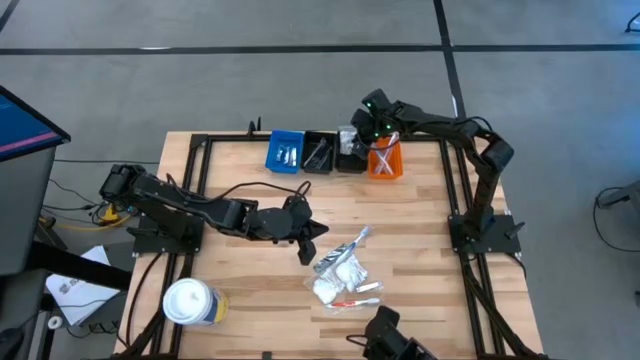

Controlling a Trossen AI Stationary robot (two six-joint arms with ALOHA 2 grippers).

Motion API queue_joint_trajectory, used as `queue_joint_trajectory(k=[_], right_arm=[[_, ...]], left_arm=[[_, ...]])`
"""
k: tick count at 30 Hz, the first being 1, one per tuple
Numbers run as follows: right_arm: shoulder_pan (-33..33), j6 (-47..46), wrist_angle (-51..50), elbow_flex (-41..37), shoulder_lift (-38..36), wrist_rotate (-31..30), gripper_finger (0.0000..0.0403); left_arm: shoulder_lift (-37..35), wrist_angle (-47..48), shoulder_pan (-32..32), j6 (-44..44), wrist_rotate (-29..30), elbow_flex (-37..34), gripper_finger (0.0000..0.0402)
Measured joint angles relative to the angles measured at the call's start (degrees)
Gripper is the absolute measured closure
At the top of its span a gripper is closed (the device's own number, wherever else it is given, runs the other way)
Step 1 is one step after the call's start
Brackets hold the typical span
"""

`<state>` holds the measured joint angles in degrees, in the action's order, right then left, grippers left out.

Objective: Pick & Place Travel size toiletries
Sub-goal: Put the white vanity pack into the right black bin, then put the blue toothbrush into the orange bin

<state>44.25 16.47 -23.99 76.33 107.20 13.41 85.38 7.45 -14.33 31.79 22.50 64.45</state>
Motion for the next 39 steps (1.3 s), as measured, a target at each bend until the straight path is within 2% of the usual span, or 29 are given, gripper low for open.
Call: queue_joint_trajectory(k=[3, 10, 16, 20, 24, 30, 33, 39], right_arm=[[-0.4, 0.0, 0.2, 0.0, 0.0, -0.5, 0.0307], [-0.8, 0.6, 0.6, 0.0, 0.0, -5.9, 0.0236], [-1.4, 3.0, -1.5, 0.5, -0.8, -6.0, 0.0218], [-2.6, 5.4, -2.1, 0.4, -1.5, -6.2, 0.0239], [-3.2, 6.9, -0.9, 0.4, -3.9, -9.5, 0.0279], [-3.8, 7.5, -2.8, 0.4, -10.5, -9.7, 0.0342], [-4.6, 5.7, -6.6, 0.4, -14.7, -6.7, 0.0361], [-9.0, 3.7, -15.1, -2.8, -24.4, 7.5, 0.0389]], left_arm=[[0.0, -0.3, 0.0, 0.0, 0.0, 0.0, 0.0396], [0.0, -0.4, 0.0, 0.0, 0.0, 0.0, 0.0396], [0.0, -0.4, 0.0, -1.2, 0.0, 0.0, 0.0396], [0.0, -0.4, 0.0, -1.2, 0.0, 0.0, 0.0396], [0.0, -0.7, 0.0, -1.5, 0.0, 0.0, 0.0396], [0.0, -0.7, 0.0, -1.6, 0.0, 0.0, 0.0396], [0.0, -0.7, 0.0, -1.6, 0.0, 0.0, 0.0396], [0.0, -0.6, -0.3, -1.6, 0.0, 0.0, 0.0396]])
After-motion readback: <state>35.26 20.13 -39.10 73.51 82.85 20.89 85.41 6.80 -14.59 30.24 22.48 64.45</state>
